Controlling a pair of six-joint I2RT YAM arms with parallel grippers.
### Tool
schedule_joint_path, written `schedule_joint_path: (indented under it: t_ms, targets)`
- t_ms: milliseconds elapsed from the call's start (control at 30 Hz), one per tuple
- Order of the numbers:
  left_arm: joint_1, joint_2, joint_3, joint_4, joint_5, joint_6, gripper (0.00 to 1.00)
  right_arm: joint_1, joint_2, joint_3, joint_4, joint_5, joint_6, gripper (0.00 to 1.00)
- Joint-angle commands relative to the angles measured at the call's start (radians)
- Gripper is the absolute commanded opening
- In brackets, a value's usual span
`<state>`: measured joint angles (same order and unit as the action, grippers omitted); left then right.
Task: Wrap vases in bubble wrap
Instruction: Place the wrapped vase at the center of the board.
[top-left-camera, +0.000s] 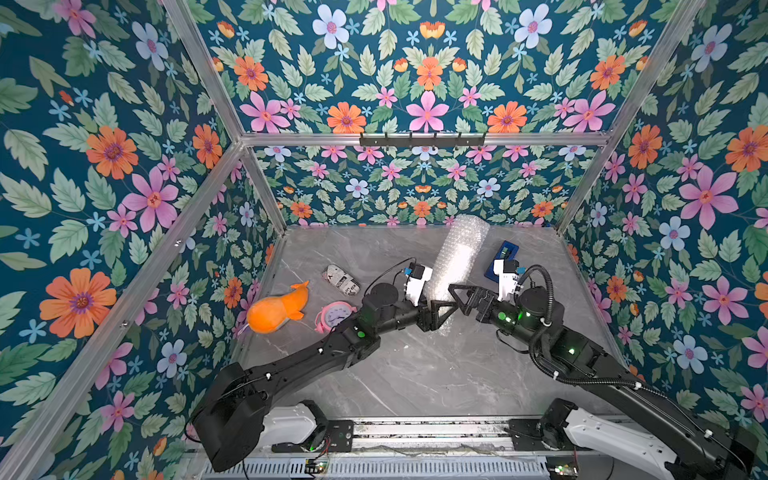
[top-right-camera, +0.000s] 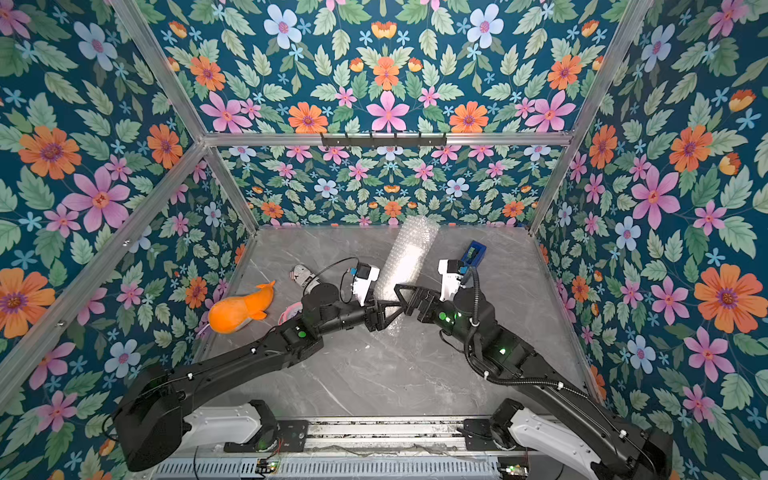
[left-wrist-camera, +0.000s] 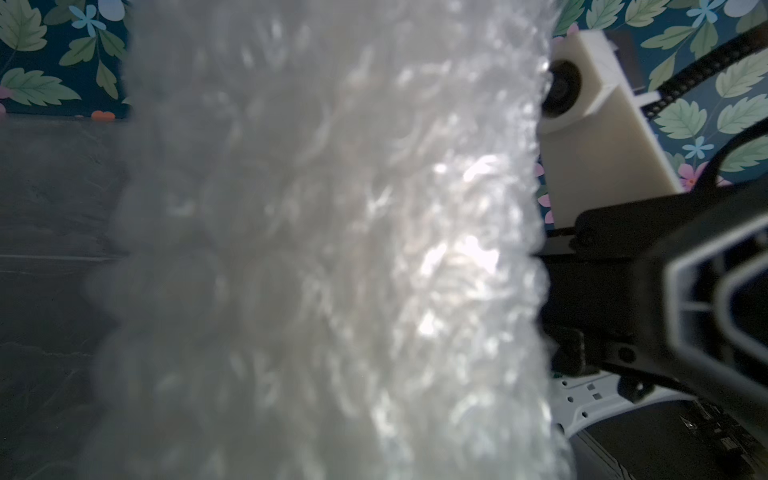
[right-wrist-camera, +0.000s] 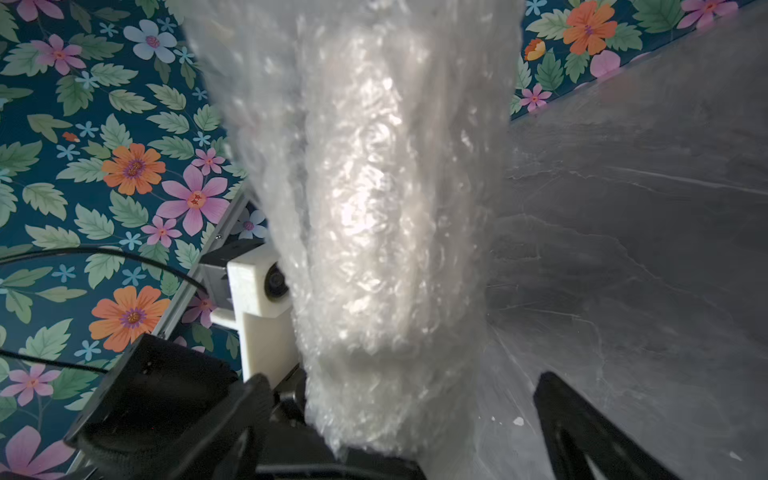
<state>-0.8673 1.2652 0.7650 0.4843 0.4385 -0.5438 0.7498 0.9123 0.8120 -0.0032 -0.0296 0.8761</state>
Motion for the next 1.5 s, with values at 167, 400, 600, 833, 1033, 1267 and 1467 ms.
schedule_joint_path:
  t_ms: [167, 400, 600, 833, 1033, 1267, 1467]
  targets:
    - [-0.024, 0.008, 0.003, 0.148, 0.073, -0.004, 0.0, -0.006, 0.123, 0.051, 0.199, -0.08, 0.084, 0.99]
    - [-0.033, -0.004, -0.009, 0.168, 0.075, -0.008, 0.0, -0.007, 0.17, 0.067, 0.205, -0.063, 0.064, 0.7]
    - [-0.033, -0.019, -0.031, 0.155, 0.027, -0.006, 0.16, -0.007, 0.158, 0.044, 0.165, -0.057, 0.052, 0.5]
    - [-0.033, -0.187, -0.234, 0.042, -0.276, -0.028, 1.0, -0.007, 0.161, 0.035, -0.107, 0.074, -0.02, 0.49]
    - [-0.034, -0.372, -0.327, -0.275, -0.435, -0.03, 1.0, -0.016, 0.322, 0.055, -0.182, 0.063, -0.045, 0.47]
    - [-0.035, -0.482, -0.349, -0.431, -0.517, -0.03, 1.0, -0.017, 0.528, 0.119, -0.201, -0.022, -0.037, 0.47]
    - [-0.035, -0.465, -0.309, -0.509, -0.586, -0.03, 1.0, -0.017, 0.664, 0.184, -0.295, -0.01, -0.027, 0.53]
